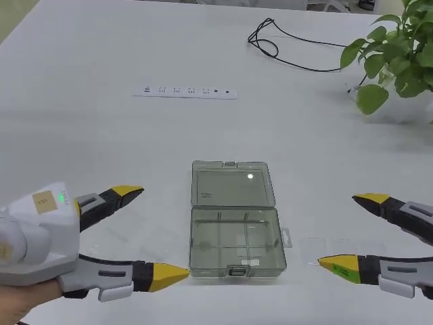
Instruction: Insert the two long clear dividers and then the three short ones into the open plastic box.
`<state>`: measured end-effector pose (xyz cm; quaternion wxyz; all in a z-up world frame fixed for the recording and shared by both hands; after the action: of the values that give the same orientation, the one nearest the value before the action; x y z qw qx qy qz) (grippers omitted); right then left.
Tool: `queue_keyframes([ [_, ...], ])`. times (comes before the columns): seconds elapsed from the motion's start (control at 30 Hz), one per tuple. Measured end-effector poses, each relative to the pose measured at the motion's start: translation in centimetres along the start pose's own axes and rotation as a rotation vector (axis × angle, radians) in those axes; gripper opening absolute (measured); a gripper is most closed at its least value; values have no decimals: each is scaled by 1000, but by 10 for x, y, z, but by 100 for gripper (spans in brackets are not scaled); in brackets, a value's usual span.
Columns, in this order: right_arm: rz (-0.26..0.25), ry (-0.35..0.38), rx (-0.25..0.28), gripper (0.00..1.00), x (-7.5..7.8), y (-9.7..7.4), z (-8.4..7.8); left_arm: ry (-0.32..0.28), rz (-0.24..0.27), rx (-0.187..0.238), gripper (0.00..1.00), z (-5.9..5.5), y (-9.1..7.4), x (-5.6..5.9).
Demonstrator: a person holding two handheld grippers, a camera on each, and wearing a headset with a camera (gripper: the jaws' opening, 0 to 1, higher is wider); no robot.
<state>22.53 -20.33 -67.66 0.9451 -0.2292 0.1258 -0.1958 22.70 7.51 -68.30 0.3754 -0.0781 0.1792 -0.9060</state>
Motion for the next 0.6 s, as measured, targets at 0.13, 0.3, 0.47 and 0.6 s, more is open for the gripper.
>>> queue_keyframes([
  [0.13,0,2,1,80,0,0,-1,-1,-2,-1,94,0,0,1],
  [0.3,0,6,5,80,0,0,-1,0,-4,-3,94,0,1,1],
  [0.47,-2,7,6,80,0,-1,-1,1,-4,-6,93,0,1,0],
  [0.6,-3,8,5,80,-1,-1,-2,3,-4,-8,93,-1,1,0],
])
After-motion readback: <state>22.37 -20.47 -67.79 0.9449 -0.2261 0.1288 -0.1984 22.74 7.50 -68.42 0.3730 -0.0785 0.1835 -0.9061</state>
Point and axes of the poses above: the centre of the closed fingertips' face, and the gripper's own axes: y roughly forward along the fingers, x roughly to its right, z roughly out of its top, the point moved 4 cm from there along -y, roughly backward along the fingers, and after that the axes turned 15 degrees about z, right-handed, at the moved point
